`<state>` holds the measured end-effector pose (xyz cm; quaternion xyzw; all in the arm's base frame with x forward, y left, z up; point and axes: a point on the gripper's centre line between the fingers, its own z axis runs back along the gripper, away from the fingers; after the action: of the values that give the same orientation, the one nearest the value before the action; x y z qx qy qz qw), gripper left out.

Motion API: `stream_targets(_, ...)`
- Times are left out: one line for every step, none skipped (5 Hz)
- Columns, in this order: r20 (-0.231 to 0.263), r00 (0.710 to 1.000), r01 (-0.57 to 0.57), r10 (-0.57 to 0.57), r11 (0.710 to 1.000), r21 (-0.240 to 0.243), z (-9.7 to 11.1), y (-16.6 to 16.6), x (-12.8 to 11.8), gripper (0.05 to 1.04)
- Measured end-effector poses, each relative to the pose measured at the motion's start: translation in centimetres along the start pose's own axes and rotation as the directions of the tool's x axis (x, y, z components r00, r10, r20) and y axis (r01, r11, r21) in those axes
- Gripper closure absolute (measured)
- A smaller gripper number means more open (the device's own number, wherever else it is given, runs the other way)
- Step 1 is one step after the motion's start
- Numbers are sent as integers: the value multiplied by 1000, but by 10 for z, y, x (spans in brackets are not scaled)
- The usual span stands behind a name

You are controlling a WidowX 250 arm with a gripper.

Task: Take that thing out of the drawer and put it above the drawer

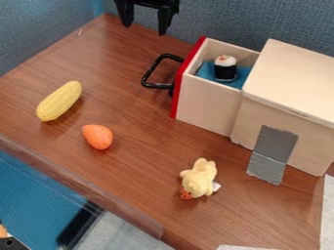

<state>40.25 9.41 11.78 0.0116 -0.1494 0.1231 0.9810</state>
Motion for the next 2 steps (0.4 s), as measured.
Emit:
stream_targets(-41, 999, -6, 6, 1000, 0, -14, 0, -6, 83)
stream_targets(-56, 998, -3, 1, 999, -33, -11, -22, -5, 83)
